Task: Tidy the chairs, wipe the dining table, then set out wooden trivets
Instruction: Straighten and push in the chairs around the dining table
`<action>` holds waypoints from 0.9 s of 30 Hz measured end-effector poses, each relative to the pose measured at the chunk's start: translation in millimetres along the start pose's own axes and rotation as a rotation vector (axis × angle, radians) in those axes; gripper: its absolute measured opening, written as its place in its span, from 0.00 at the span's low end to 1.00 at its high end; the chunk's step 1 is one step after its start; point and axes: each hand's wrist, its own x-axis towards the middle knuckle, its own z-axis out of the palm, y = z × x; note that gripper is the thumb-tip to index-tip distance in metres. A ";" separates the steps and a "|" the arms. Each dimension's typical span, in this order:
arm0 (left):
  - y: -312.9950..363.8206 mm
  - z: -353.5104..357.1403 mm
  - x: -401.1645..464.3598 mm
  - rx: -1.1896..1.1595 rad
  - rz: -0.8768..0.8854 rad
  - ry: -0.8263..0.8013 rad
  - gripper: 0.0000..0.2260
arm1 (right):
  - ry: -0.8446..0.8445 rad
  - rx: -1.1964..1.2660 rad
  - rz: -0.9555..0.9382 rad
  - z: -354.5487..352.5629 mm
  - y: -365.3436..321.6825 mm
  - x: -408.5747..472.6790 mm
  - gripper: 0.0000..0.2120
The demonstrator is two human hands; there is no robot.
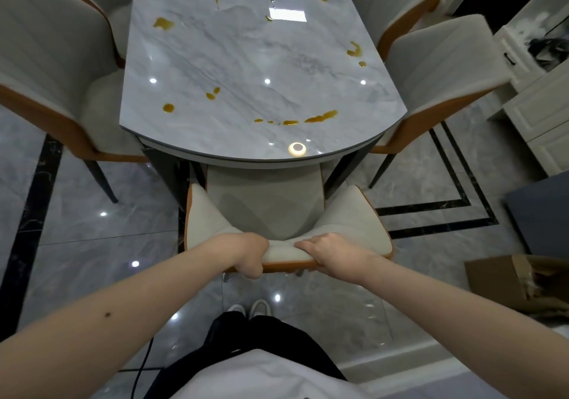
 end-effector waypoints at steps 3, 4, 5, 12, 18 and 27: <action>2.5 -1.1 -0.6 -0.029 -0.014 -0.018 0.26 | -0.011 0.005 -0.004 -2.1 3.2 -1.2 0.26; 2.8 -1.2 -1.1 -0.033 -0.015 -0.021 0.26 | -0.010 0.010 -0.009 -2.6 3.7 -1.8 0.26; 3.1 -1.2 -1.5 -0.036 -0.013 -0.024 0.26 | -0.008 0.017 -0.015 -3.3 3.9 -2.4 0.27; 8.1 -1.0 -1.3 -0.023 -0.005 -0.030 0.26 | -0.013 0.042 -0.033 -6.6 5.3 -6.9 0.26; 9.3 -4.4 -1.9 0.000 -0.005 -0.034 0.27 | 0.003 0.046 -0.023 -4.9 5.4 -7.2 0.26; 9.0 -0.3 -1.9 -0.011 -0.003 0.017 0.27 | 0.007 -0.026 -0.062 -5.7 10.9 -13.2 0.28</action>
